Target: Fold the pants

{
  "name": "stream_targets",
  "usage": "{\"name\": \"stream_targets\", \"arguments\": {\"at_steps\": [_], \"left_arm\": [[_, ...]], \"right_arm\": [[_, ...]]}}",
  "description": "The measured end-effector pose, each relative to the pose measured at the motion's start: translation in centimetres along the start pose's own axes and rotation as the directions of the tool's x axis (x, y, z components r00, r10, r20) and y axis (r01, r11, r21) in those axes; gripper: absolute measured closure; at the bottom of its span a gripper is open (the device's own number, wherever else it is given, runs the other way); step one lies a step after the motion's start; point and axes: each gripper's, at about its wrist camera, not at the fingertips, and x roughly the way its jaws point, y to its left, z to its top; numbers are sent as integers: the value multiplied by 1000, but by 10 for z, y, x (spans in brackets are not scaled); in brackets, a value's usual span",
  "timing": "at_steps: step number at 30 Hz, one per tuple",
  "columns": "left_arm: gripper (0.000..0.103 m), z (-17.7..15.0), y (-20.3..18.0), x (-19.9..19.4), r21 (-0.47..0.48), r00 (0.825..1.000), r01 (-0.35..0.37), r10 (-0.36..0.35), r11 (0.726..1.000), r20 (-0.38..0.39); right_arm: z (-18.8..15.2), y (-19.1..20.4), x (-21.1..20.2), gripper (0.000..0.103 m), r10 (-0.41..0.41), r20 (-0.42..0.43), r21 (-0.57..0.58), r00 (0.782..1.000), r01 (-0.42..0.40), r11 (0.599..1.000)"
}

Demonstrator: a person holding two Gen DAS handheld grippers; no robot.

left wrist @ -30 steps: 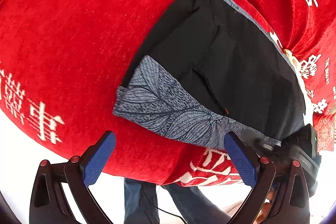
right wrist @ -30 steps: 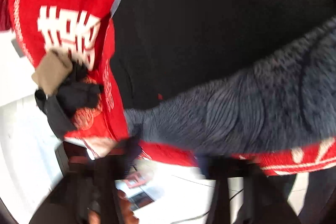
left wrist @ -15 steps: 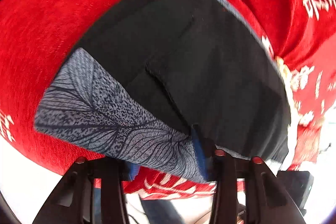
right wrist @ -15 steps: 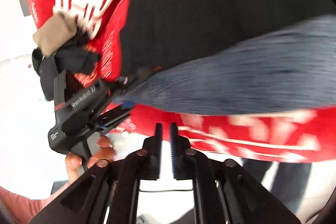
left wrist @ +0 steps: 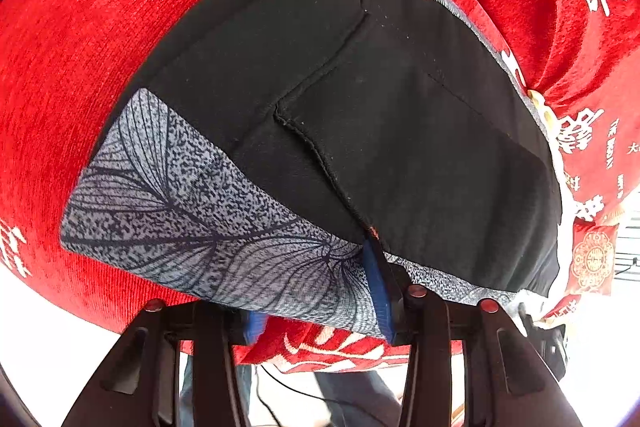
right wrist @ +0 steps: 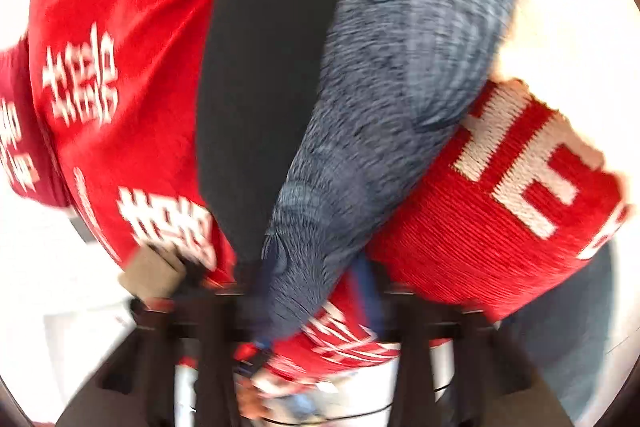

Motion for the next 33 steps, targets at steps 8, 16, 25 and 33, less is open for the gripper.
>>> {"name": "stream_targets", "arguments": {"at_steps": [8, 16, 25, 33], "left_arm": [[81, 18, -38, -37, -18, 997, 21, -20, 1000, 79], [81, 98, -104, -78, 34, 962, 50, -57, 998, 266], [24, 206, -128, -5, -5, 897, -249, 233, 968, 376], [24, 188, -129, -44, -29, 840, -381, 359, 924, 407]], "right_arm": [[25, 108, -3, 97, -106, -86, -227, 991, 84, 970], [109, 227, 34, 97, -199, -214, -489, 957, 71, 869], [228, 238, 177, 93, -446, -262, -598, 856, 218, 771], [192, 273, 150, 35, -469, -259, -713, 844, 160, 683]]}}
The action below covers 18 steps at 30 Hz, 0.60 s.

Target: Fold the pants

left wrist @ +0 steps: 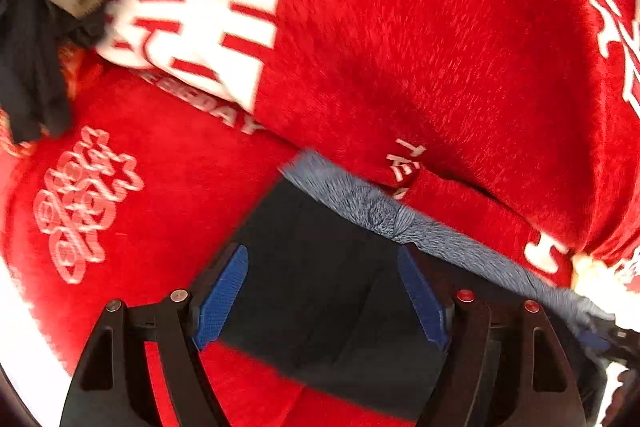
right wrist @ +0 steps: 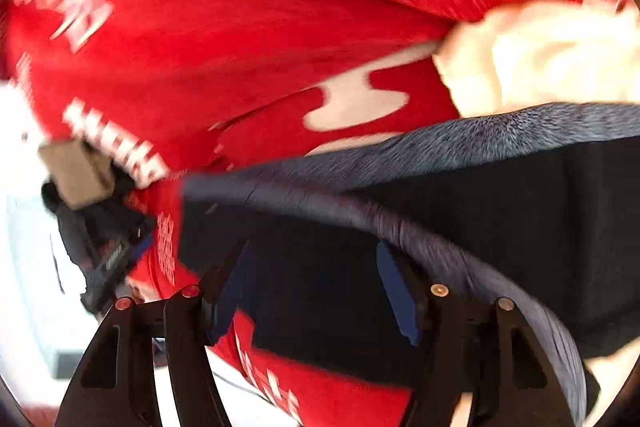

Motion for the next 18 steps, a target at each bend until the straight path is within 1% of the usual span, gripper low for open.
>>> {"name": "stream_targets", "arguments": {"at_steps": [1, 2, 4, 5, 6, 7, 8, 9, 10, 11, 12, 14, 16, 18], "left_arm": [[24, -4, -1, -4, 18, 1000, -9, 9, 1000, 1], [24, -9, -6, -3, 41, 1000, -9, 10, 999, -13], [24, -20, -22, 18, 81, 997, 1, 6, 997, -82], [24, -28, -30, 32, 97, 992, 2, 10, 995, -122], [24, -37, -40, 50, 121, 986, -24, 43, 992, -161], [24, -43, -49, 62, 139, 978, -61, 88, 988, -191], [24, -50, -54, 69, 148, 971, -79, 110, 986, -211], [24, -55, -58, 67, 149, 973, -76, 106, 986, -206], [24, -58, -62, 60, 156, 976, -70, 100, 985, -193], [24, -61, -66, 51, 176, 978, -64, 97, 982, -186], [24, -66, -70, 41, 203, 977, -59, 98, 977, -187], [24, -77, -77, 23, 258, 977, -57, 107, 964, -185], [24, -90, -88, 3, 319, 978, -29, 93, 947, -185], [24, -107, -100, -11, 399, 977, 1, 85, 917, -197]], "right_arm": [[-9, 7, -3, 35, 1, -3, -35, 1000, -1, 999], [-14, 11, -2, 35, 0, -13, -53, 1000, -1, 999], [-15, 7, 18, 35, -11, -53, -57, 999, 8, 998], [-8, -1, 30, 35, -45, -62, -45, 997, 42, 998], [1, -12, 42, 35, -103, -51, -20, 993, 102, 995], [8, -20, 46, 41, -121, -37, 9, 992, 122, 993], [15, -29, 40, 41, -95, -6, 74, 995, 95, 993], [15, -30, 29, 41, -53, 26, 109, 998, 50, 993], [13, -28, 19, 40, -16, 52, 111, 999, 10, 994], [5, -23, 2, 37, 27, 66, 87, 997, -32, 996], [-4, -20, -11, 36, 39, 69, 60, 997, -43, 997], [-26, -17, -32, 35, 19, 74, 23, 997, -21, 1000], [-60, -20, -56, 35, -13, 79, 17, 997, 12, 1000], [-98, -30, -75, 35, -55, 80, 50, 995, 51, 997]]}}
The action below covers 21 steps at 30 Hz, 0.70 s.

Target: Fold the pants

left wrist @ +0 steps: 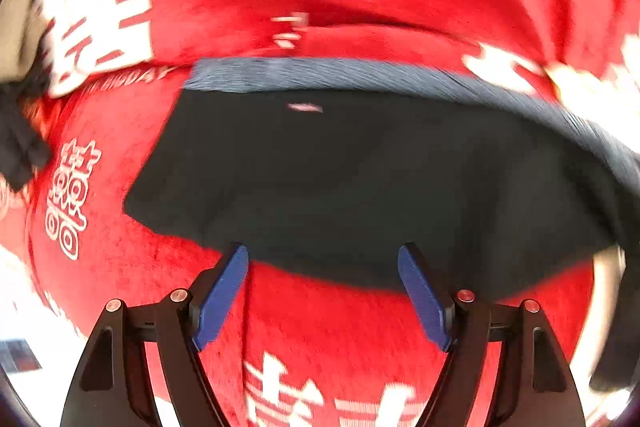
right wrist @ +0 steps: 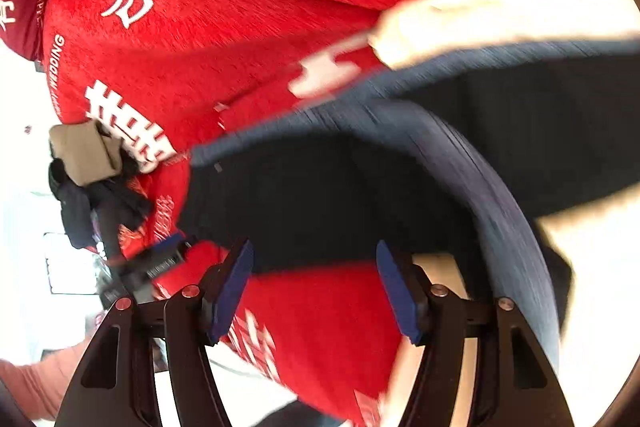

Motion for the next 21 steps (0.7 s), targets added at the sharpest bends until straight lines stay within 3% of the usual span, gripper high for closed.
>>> {"name": "stream_targets", "arguments": {"at_steps": [3, 7, 9, 13, 21], "left_arm": [[24, -19, -23, -2, 90, 999, -1, 5, 996, -46], [24, -35, -57, 2, 157, 996, 59, -48, 986, -76], [24, -42, -80, 0, 217, 995, 72, -55, 974, -81], [24, -50, -107, -19, 300, 991, 130, -122, 945, -47], [24, -62, -133, -45, 410, 982, 183, -188, 894, -28]], "right_arm": [[-49, -16, -28, 35, -31, 9, 72, 999, 30, 997], [-107, -47, -55, 35, -43, 43, 239, 998, 31, 970], [-133, -50, -64, 35, -94, 74, 273, 993, 71, 959], [-174, -56, -72, 34, -174, 83, 320, 981, 140, 937], [-223, -69, -89, 34, -234, 128, 449, 964, 154, 880]]}}
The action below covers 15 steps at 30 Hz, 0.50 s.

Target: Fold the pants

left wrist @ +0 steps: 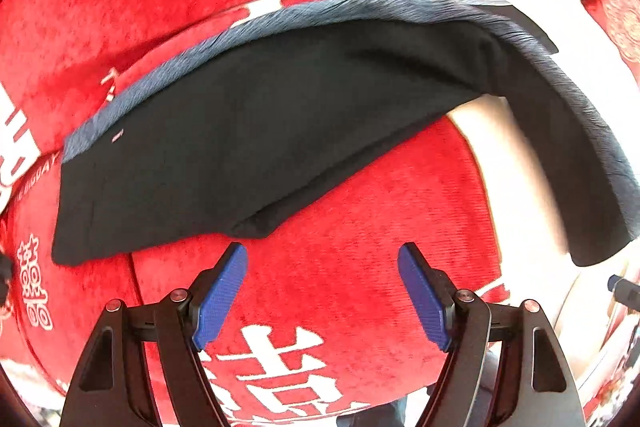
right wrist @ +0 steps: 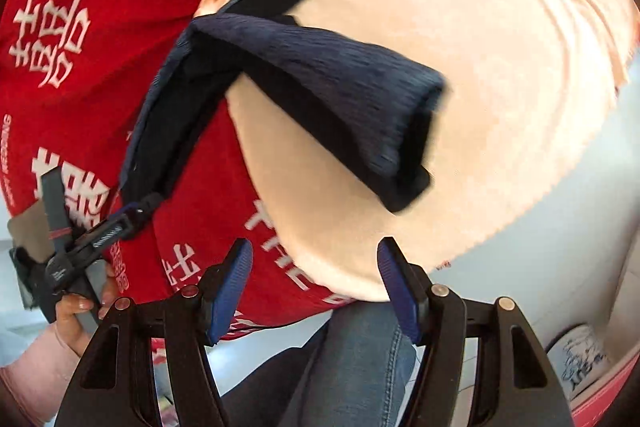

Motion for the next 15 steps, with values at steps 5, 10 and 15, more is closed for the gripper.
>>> {"name": "stream_targets", "arguments": {"at_steps": [5, 10, 15], "left_arm": [[24, 0, -10, -4, 31, 999, 38, -39, 999, 21], [24, -3, -22, 2, 8, 997, 75, -75, 997, -8], [24, -1, -51, 10, 38, 997, 76, -75, 996, -18]], "right_arm": [[-14, -30, -5, 34, 29, 34, 123, 999, -33, 992], [-24, -42, -3, 34, -30, 10, 78, 1000, 29, 997], [-22, -29, -15, 34, -159, 106, -148, 982, 174, 974]]}}
